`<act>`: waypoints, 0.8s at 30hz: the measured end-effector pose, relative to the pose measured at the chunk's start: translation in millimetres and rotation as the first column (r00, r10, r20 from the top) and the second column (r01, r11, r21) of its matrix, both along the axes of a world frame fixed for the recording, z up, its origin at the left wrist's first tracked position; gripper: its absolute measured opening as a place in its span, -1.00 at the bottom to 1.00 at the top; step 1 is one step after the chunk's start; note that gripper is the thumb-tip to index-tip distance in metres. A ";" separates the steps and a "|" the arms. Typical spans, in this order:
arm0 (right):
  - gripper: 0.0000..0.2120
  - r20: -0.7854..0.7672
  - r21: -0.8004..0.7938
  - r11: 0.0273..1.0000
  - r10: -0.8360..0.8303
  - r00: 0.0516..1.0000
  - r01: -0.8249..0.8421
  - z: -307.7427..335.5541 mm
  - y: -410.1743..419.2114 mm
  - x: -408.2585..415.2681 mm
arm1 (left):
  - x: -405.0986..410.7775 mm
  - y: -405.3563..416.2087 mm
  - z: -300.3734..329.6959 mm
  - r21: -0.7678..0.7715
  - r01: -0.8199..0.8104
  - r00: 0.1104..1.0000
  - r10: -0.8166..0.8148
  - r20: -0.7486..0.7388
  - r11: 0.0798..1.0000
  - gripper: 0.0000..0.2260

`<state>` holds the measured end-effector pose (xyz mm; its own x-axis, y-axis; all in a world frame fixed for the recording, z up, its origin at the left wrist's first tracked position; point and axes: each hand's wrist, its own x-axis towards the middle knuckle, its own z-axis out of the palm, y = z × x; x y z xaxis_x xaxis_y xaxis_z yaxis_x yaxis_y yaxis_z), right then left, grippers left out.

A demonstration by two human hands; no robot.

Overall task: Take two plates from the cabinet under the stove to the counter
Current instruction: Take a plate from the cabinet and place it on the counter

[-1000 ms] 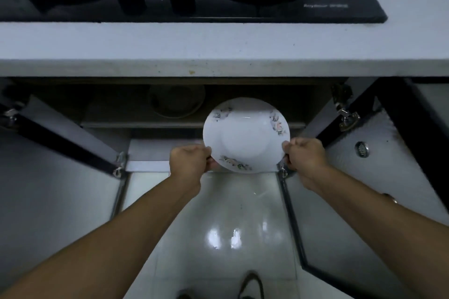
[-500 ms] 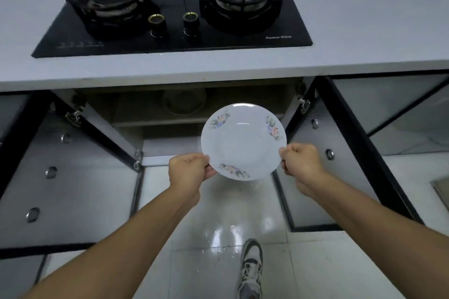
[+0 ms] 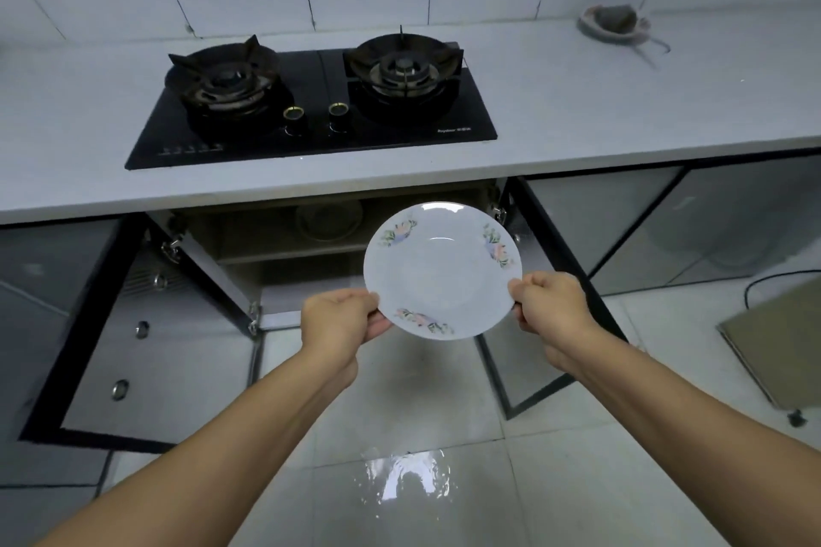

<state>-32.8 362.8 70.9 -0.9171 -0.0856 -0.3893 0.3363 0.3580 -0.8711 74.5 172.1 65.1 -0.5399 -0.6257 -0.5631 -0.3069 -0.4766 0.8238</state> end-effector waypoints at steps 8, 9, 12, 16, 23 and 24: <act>-0.89 -0.037 -0.048 0.999 -0.017 0.999 0.015 72.7 47.4 -5.6 | -11.4 43.7 79.8 -0.061 0.020 0.998 -0.024 -0.060 0.998 -0.94; -0.86 -0.036 -0.051 0.998 -0.028 0.999 0.026 82.0 54.9 -7.4 | -14.0 50.0 89.5 -0.063 0.030 0.997 -0.034 -0.068 0.998 -0.94; -0.81 -0.048 -0.052 0.998 -0.038 0.998 0.036 111.2 77.5 -12.9 | -22.7 69.5 118.1 -0.083 0.062 0.995 -0.068 -0.077 0.995 -0.93; -0.85 -0.083 -0.093 0.995 -0.050 0.995 0.043 148.8 109.0 -19.2 | -37.8 96.3 153.0 -0.081 0.059 0.992 -0.068 -0.110 0.995 -0.94; -0.75 -0.125 -0.150 0.982 -0.131 0.983 0.111 209.6 170.0 -28.0 | -66.4 149.0 214.9 -0.057 0.119 0.979 -0.127 -0.160 0.991 -0.96; -0.74 -0.130 -0.159 0.980 -0.144 0.981 0.122 218.7 178.2 -29.2 | -69.3 156.5 223.5 -0.061 0.133 0.975 -0.141 -0.170 0.989 -0.96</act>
<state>-62.0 541.0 289.6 -0.9687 -0.0066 -0.2483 0.2431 0.1802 -0.9531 5.2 328.6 288.6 -0.7089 -0.5637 -0.4239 -0.2170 -0.3976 0.8915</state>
